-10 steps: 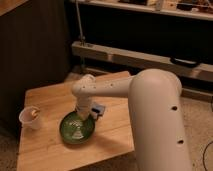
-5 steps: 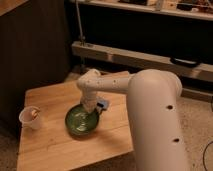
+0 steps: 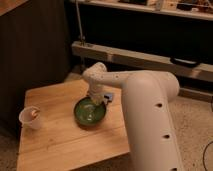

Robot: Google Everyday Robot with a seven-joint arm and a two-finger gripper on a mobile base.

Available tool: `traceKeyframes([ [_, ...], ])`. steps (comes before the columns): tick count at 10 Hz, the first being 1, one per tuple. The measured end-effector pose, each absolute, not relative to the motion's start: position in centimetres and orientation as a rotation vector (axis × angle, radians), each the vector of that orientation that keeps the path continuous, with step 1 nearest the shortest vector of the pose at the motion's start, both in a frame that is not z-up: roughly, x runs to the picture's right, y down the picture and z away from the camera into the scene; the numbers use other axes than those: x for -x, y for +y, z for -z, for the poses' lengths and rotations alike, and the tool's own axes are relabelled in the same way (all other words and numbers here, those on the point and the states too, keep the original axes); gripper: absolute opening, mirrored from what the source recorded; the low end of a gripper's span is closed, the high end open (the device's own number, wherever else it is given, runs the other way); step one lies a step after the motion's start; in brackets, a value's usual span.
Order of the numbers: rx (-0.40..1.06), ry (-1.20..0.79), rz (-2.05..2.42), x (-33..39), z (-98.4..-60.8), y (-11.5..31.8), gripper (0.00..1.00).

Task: Push the ceramic bowl across the table

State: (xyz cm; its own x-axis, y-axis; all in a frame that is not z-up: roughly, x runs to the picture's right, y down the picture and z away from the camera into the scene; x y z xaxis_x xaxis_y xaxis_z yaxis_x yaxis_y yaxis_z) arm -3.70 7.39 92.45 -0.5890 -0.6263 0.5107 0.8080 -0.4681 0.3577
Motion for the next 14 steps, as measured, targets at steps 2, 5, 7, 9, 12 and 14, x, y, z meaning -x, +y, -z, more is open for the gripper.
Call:
traceKeyframes([
  [2,0.433,-0.692,2.055,1.6,-93.7,6.3,0.00],
  [5,0.473,-0.643,1.988,-1.4,-94.6,4.2,0.00],
  [7,0.488,-0.628,1.950,-3.2,-94.5,3.4,0.00],
  [9,0.527,-0.617,1.901,-6.4,-94.8,3.7,0.00],
  [12,0.581,-0.611,1.835,-10.5,-94.8,5.4,0.00],
  [14,0.604,-0.601,1.794,-12.7,-94.6,6.2,0.00],
])
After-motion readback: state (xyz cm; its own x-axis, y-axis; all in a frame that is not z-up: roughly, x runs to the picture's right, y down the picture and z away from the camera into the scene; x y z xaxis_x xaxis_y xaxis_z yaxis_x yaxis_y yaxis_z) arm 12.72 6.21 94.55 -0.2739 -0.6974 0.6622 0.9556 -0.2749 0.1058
